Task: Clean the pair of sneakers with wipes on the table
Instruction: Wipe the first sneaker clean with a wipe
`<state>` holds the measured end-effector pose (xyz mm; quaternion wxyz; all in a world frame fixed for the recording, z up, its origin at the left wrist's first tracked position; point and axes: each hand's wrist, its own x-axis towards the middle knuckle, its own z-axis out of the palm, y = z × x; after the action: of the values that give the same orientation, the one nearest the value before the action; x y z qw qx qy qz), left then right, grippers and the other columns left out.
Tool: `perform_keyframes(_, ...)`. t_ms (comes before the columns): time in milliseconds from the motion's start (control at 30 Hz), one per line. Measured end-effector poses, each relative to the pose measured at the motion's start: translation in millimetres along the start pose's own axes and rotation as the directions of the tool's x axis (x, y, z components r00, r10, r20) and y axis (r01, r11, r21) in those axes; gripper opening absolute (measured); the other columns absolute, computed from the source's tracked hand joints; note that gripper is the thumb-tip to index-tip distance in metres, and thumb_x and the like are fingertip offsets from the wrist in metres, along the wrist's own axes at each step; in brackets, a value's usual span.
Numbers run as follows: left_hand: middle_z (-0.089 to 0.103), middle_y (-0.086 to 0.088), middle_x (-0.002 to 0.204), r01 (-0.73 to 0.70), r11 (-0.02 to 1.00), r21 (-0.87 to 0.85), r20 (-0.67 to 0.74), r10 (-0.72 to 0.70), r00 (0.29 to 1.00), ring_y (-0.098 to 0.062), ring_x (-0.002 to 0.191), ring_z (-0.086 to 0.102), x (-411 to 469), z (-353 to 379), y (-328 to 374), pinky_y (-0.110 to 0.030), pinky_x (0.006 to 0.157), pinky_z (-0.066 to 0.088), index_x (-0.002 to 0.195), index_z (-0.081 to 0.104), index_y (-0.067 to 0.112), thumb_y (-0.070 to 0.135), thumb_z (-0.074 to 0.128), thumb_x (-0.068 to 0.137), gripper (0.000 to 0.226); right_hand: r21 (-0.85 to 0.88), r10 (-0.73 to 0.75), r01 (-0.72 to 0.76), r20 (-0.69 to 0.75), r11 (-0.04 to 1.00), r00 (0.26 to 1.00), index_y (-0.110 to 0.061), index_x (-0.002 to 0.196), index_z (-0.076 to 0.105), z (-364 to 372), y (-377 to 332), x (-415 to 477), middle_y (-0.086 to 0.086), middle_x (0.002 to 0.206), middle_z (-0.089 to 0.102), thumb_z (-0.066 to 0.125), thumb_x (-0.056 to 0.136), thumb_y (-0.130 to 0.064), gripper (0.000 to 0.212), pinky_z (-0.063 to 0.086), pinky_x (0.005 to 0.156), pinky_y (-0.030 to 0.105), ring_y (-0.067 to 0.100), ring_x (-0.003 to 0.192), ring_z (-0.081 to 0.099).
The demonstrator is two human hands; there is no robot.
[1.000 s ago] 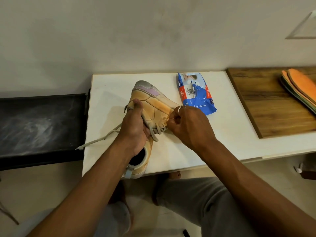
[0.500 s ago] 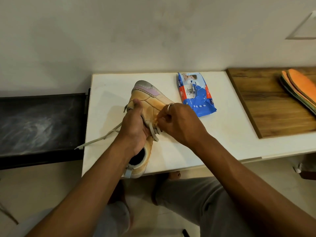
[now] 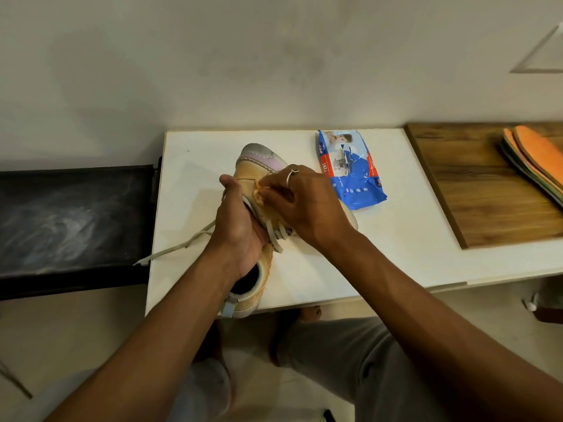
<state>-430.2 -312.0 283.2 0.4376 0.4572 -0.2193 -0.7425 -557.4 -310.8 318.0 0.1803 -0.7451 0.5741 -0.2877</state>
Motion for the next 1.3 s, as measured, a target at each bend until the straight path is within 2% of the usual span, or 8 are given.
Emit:
perform_keyframes(133,0.068,-0.015,0.130,-0.012,1.000,-0.005,0.004,0.012,1.000,-0.029,0.115,0.068,0.1,-0.3,-0.8,-0.044,0.089,0.058,0.144,0.053,0.015,0.073,0.011,0.096,0.087,0.044,-0.013,0.007,0.142,0.999,0.990,-0.020,0.103,0.076,-7.7,7.8,-6.6,-0.004,0.093,0.068,0.070,0.089,-0.028,0.017,0.046,0.066,0.011,0.005,0.078,0.057)
perform_keyframes(267,0.069,-0.011,0.130,-0.007,1.000,0.015,0.000,0.007,1.000,-0.028,0.117,0.068,0.3,-0.5,-0.1,-0.042,0.088,0.059,0.147,0.049,0.019,0.074,0.012,0.095,0.084,-0.090,-0.021,0.021,0.006,0.996,1.000,-0.016,0.104,0.075,2.5,8.5,-1.9,0.003,0.093,0.067,0.064,0.093,-0.027,0.019,0.053,0.070,0.030,0.011,0.081,0.055)
perform_keyframes(533,0.069,-0.014,0.127,-0.012,1.000,-0.004,-0.001,0.012,1.000,-0.030,0.116,0.068,-1.3,1.7,0.2,-0.044,0.092,0.057,0.142,0.054,0.013,0.071,0.011,0.098,0.084,0.049,-0.042,0.036,0.116,0.998,0.992,-0.018,0.096,0.077,-5.8,9.7,-1.4,-0.002,0.088,0.069,0.071,0.087,-0.024,0.013,0.053,0.070,0.033,0.011,0.079,0.059)
perform_keyframes(667,0.069,-0.012,0.128,-0.006,1.000,-0.005,-0.010,0.006,1.000,-0.028,0.116,0.068,-0.9,0.2,0.3,-0.041,0.085,0.060,0.145,0.051,0.016,0.071,0.012,0.097,0.083,-0.058,-0.041,0.039,-0.040,0.998,0.998,-0.015,0.100,0.075,4.7,6.8,3.2,0.004,0.089,0.067,0.066,0.091,-0.022,0.014,0.054,0.070,0.039,0.017,0.080,0.058)
perform_keyframes(867,0.072,-0.012,0.121,-0.025,1.000,0.016,-0.014,0.025,1.000,-0.026,0.111,0.071,-2.7,0.1,-1.3,-0.038,0.087,0.060,0.138,0.058,0.012,0.068,0.014,0.100,0.081,0.074,-0.054,0.048,0.087,0.996,0.995,-0.021,0.093,0.077,-0.5,2.6,-1.7,-0.004,0.086,0.067,0.072,0.085,-0.026,0.011,0.052,0.068,0.031,0.009,0.080,0.057)
perform_keyframes(1000,0.068,-0.013,0.130,-0.006,1.000,0.009,0.006,0.006,1.000,-0.029,0.117,0.067,-0.6,-1.3,0.4,-0.043,0.090,0.059,0.146,0.049,0.015,0.072,0.013,0.097,0.083,-0.022,0.019,-0.020,-0.018,1.000,1.000,-0.016,0.099,0.076,1.6,4.3,0.9,0.002,0.090,0.066,0.068,0.089,-0.023,0.014,0.055,0.070,0.036,0.013,0.080,0.057)
perform_keyframes(1167,0.072,-0.012,0.122,-0.037,0.999,0.038,-0.029,0.039,0.999,-0.026,0.112,0.070,-0.2,-1.3,-2.8,-0.042,0.098,0.055,0.138,0.058,0.013,0.069,0.017,0.099,0.080,0.074,-0.115,0.112,0.048,0.991,0.992,-0.020,0.093,0.076,5.4,-1.2,-4.7,-0.004,0.086,0.068,0.073,0.085,-0.024,0.009,0.051,0.068,0.029,0.009,0.081,0.057)
perform_keyframes(1300,0.068,-0.014,0.129,-0.010,1.000,0.021,0.002,0.010,1.000,-0.029,0.117,0.068,1.7,-1.3,-0.7,-0.045,0.097,0.056,0.144,0.052,0.013,0.072,0.013,0.097,0.085,0.044,0.035,-0.036,0.029,0.998,0.999,-0.017,0.090,0.077,0.7,8.2,-3.4,0.000,0.085,0.066,0.074,0.083,-0.023,0.009,0.055,0.067,0.038,0.013,0.076,0.058)
